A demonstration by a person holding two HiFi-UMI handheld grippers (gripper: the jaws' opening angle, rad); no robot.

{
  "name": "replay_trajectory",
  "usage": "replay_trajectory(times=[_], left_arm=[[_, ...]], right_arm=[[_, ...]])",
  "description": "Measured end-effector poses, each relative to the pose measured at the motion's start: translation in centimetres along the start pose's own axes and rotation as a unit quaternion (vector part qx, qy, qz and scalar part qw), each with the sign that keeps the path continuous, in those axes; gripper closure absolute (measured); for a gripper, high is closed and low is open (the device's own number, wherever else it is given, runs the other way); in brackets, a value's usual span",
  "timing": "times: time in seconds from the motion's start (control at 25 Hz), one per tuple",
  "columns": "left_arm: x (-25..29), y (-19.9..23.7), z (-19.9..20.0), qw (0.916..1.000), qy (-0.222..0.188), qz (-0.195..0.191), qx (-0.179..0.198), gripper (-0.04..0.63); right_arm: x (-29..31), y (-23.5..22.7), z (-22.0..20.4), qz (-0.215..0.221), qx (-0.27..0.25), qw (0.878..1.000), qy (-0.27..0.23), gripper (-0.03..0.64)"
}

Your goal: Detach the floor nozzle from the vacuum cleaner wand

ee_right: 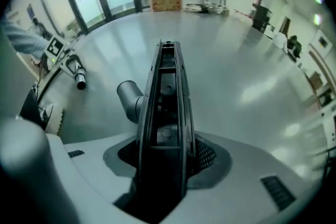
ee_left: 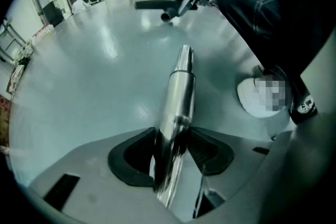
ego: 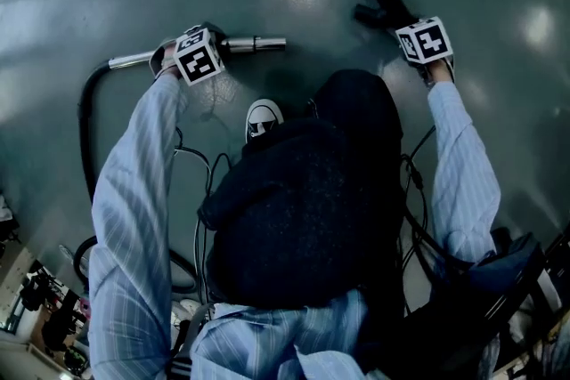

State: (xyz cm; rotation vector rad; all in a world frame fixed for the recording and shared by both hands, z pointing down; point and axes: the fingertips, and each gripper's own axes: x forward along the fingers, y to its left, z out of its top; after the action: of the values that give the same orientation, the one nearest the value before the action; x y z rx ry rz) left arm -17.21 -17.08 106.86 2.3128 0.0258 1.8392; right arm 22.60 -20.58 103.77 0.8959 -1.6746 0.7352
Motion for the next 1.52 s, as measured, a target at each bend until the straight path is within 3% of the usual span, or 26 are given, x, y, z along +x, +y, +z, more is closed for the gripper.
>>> replay_trajectory(times=[0.08,0.24,0.52,0.8,1.0,1.24,1.52], left_arm=[[1.4,-0.5,-2.7,0.9999,0.009,0.001,0.006,0.402],[-0.7,-0.5,-2.3,0.9997,0.025,0.003,0.007,0.402],[-3.4,-0.7,0.1,0.9988,0.043,0.019,0.013,0.402],[-0.7,-0.3,-0.7,0.9975,0.056,0.043,-0.007,0.402],[-1.8,0.2,-1.1,0.996,0.037,0.066,-0.047,0.396],[-1.4,-0.5,-0.1,0.9952,0.012,0.063,-0.074,0.373],[-2.6,-2.1,-0.2,0.9914,-0.024,0.063,-0.112,0.353]], right_arm=[[-0.6,-3.2,-2.8,-0.02,0.001,1.0,-0.006,0.403],[-2.3,-2.6,-4.3,-0.013,-0.077,0.996,0.041,0.403],[-3.4,-0.8,-2.2,0.007,-0.049,0.999,-0.001,0.403],[-0.3,-0.8,-4.4,-0.008,-0.028,1.0,-0.004,0.403],[-0.7,-0.4,-4.0,-0.01,0.011,1.0,0.004,0.402],[-1.6,-1.4,-4.5,-0.014,-0.01,1.0,0.011,0.39],[-5.4,-1.0,-4.7,0.007,0.026,0.998,-0.06,0.38]])
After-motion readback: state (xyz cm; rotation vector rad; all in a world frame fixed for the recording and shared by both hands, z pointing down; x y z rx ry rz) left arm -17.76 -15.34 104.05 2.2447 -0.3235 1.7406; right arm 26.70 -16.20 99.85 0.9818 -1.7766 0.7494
